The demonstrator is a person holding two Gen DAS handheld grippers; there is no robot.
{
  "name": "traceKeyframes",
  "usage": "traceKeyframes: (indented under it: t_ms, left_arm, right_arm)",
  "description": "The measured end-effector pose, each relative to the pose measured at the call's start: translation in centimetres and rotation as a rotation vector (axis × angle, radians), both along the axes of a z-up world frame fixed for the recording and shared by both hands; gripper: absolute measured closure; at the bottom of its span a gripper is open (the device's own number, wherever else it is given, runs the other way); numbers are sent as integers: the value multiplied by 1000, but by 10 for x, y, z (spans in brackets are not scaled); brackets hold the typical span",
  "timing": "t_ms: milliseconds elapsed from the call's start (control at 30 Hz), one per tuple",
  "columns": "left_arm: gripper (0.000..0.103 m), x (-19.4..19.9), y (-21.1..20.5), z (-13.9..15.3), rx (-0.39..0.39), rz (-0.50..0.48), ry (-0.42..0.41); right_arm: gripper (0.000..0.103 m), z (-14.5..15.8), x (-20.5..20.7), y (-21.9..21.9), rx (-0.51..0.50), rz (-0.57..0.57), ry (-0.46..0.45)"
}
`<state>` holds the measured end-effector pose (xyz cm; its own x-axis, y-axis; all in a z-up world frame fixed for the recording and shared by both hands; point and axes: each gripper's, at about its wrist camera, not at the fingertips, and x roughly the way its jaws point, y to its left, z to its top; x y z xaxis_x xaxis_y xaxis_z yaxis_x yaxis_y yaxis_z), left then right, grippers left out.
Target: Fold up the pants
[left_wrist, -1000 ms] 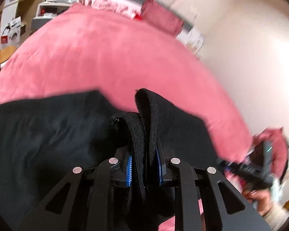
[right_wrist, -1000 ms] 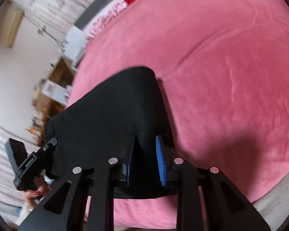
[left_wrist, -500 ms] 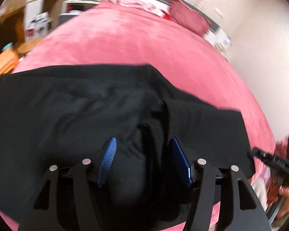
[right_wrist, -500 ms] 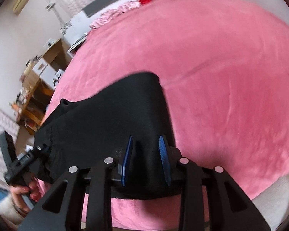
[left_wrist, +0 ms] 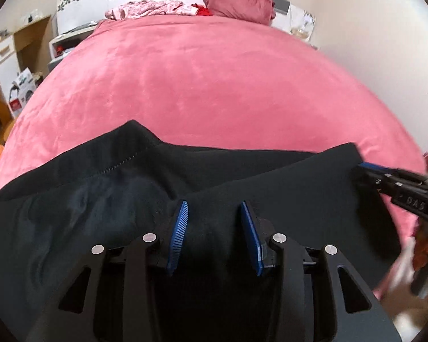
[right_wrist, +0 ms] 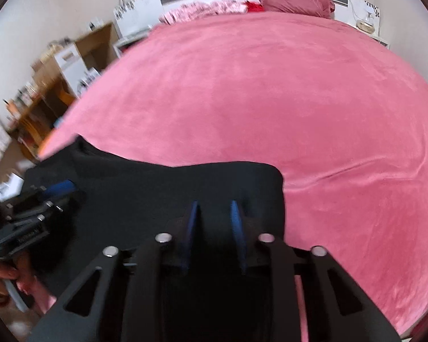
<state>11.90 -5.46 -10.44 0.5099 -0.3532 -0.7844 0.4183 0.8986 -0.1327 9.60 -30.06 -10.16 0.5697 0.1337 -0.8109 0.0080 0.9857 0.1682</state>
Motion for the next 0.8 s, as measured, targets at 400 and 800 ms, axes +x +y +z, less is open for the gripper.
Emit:
traceKeyframes:
  t_ms: [400,800]
  left_arm:
    - [63,-1,-6,-16,14,-37,-126]
    - [20,-48,52,-14,-80,108,-37]
  right_arm:
    - [83,-17,-4,-9,55,-42,-100]
    - [52,-7,-51,60,-76,133,-99]
